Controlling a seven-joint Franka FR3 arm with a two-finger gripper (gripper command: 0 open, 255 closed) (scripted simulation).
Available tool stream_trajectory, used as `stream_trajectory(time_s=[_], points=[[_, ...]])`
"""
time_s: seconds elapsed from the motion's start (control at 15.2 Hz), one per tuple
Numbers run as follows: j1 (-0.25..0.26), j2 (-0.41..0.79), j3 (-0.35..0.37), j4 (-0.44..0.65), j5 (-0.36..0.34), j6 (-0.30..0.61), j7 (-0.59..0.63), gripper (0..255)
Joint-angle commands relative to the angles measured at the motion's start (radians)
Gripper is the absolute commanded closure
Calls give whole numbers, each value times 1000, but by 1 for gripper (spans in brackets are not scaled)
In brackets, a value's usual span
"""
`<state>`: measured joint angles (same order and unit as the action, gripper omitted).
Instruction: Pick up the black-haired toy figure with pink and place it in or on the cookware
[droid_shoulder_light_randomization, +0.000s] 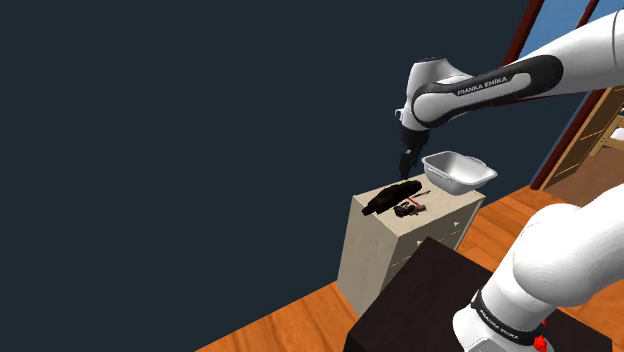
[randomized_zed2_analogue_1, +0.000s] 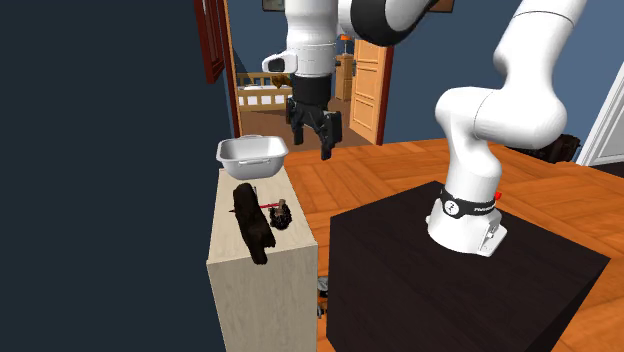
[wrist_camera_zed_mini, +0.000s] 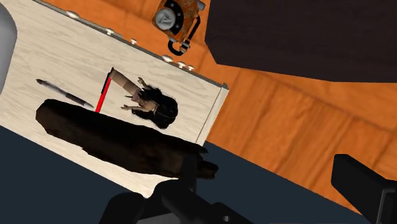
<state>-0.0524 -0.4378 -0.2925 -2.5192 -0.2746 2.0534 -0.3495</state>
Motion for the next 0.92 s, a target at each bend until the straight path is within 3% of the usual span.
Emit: stream_trajectory(time_s=[0.0, 0.86], points=[[-8, 55, -31, -6, -25, 48, -52, 0], [-60, 546, -157, 96, -80, 354, -353, 0]])
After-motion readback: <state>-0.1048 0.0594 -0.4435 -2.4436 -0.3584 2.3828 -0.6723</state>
